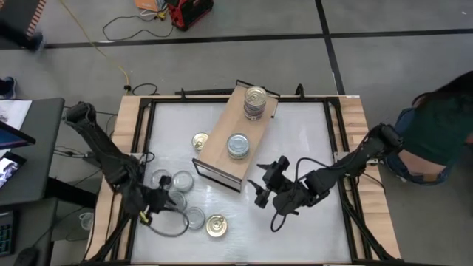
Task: Stack canned seafood by type on shelf
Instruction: Stack the blue tuna can on top of the other blue tuna can
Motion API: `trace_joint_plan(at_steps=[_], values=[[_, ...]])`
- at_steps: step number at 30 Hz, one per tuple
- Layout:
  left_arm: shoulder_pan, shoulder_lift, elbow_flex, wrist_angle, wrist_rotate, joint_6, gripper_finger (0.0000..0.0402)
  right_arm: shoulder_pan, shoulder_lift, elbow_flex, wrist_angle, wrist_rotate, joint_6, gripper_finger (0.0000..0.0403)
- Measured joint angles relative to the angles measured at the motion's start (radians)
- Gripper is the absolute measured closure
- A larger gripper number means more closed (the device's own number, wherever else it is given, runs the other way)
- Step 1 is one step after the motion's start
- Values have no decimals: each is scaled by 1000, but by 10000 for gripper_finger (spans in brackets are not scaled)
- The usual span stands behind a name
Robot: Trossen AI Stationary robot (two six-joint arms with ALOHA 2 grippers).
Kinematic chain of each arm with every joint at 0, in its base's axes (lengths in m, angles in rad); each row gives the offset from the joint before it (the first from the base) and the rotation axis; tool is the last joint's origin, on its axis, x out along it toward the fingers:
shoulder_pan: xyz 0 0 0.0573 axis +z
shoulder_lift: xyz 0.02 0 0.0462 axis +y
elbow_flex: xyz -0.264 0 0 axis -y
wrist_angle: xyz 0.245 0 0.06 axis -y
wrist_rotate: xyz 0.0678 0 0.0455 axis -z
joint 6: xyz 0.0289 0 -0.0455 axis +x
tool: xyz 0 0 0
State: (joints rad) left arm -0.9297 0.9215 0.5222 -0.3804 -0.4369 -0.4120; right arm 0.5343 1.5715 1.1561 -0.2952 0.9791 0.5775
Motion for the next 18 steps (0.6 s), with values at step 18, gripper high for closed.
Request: trace_joint_plan(at_steps=[18], values=[[20, 488, 308, 32, -88, 82, 327, 70, 279, 226, 71, -152, -109, 98]])
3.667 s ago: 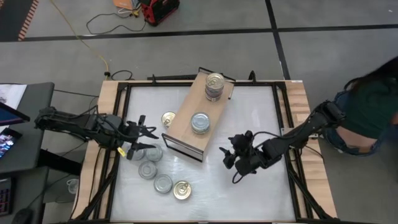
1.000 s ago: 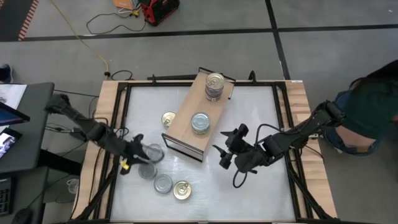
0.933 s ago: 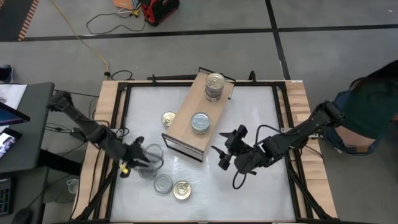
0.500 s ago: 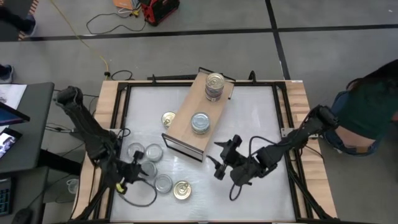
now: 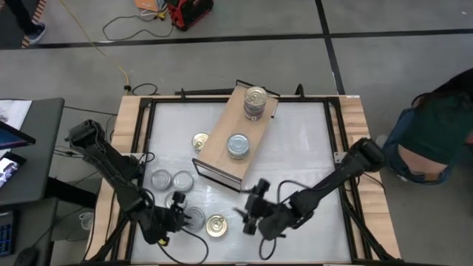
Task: Stack canned seafood by type on shelf
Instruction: Stack the blue tuna can on top of the other blue tuna can
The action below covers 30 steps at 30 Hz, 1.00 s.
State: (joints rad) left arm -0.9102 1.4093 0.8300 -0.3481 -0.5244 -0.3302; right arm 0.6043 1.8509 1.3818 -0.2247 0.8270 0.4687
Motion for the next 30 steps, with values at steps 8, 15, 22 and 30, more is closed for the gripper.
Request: trace_joint_plan(at_steps=[8, 15, 22, 30], values=[[8, 16, -9, 136, -115, 83, 327, -5, 154, 133, -1, -211, 373, 134], [14, 7, -14, 121, -175, 151, 327, -63, 241, 190, -106, -365, 684, 160], [14, -25, -14, 96, -178, 252, 327, -76, 268, 254, -230, -385, 784, 199], [14, -29, -14, 82, -188, 326, 327, -56, 303, 291, -261, -385, 858, 229]])
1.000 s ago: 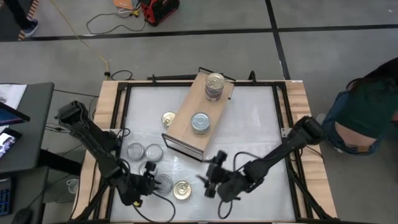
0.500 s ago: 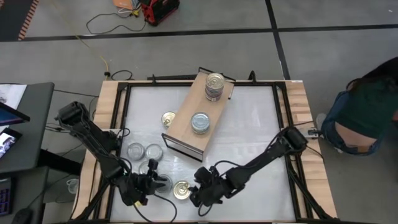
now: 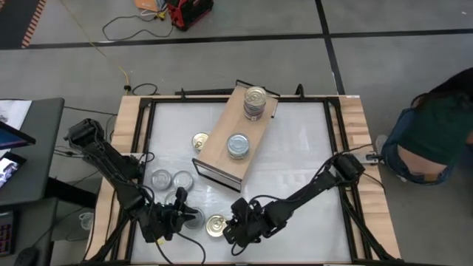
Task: Stack canned seafood by type on shelf
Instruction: Stack the blue tuna can on top of the other blue tuna can
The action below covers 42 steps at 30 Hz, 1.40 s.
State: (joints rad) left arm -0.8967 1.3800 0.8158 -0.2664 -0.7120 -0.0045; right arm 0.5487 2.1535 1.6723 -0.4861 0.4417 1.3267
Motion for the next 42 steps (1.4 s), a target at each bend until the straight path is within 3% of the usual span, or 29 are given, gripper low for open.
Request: trace_joint_plan(at_steps=[8, 17, 33, 42], values=[[0, 0, 0, -6, -14, 23, 327, 7, 94, 142, -150, 1, 30, 248], [0, 0, 0, -7, -13, 0, 327, -20, 94, 142, -126, -20, 20, 271], [0, 0, 0, -7, -10, -3, 327, -21, 149, 141, -75, -32, 0, 271], [0, 0, 0, -7, -10, -10, 327, -21, 144, 140, -227, -35, 37, 297]])
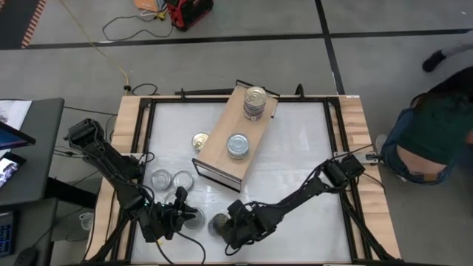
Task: Stack canned seafood by type on shelf
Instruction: Stack the blue tuna can on top of the other blue tuna can
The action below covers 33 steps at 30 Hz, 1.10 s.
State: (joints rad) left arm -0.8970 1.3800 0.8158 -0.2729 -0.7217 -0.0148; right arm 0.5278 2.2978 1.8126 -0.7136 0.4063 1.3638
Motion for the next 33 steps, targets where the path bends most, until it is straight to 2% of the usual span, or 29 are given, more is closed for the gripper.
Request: trace_joint_plan(at_steps=[5, 9, 13, 17, 21, 23, 26, 33], values=[[0, 0, 0, 0, 10, -8, 327, 1, 6, -3, -112, -16, 49, 333], [0, 0, 0, 0, 18, -42, 327, 3, -27, -6, -241, 4, 96, 343], [3, 0, 0, 19, 113, -54, 327, 23, -112, -5, -386, 63, 117, 343], [3, 0, 0, 37, 79, -59, 327, 51, -194, -5, -391, 107, -74, 342], [3, 0, 0, 53, 42, -66, 327, 84, -225, -3, -242, 130, -426, 333], [4, 0, 0, 58, 34, -82, 327, 98, -219, -3, -148, 125, -561, 320], [4, 0, 0, 56, 8, -118, 327, 106, -216, -3, -64, 82, -654, 281], [4, 0, 0, 60, -20, -198, 327, 84, -214, -3, -3, 66, -691, 129]])
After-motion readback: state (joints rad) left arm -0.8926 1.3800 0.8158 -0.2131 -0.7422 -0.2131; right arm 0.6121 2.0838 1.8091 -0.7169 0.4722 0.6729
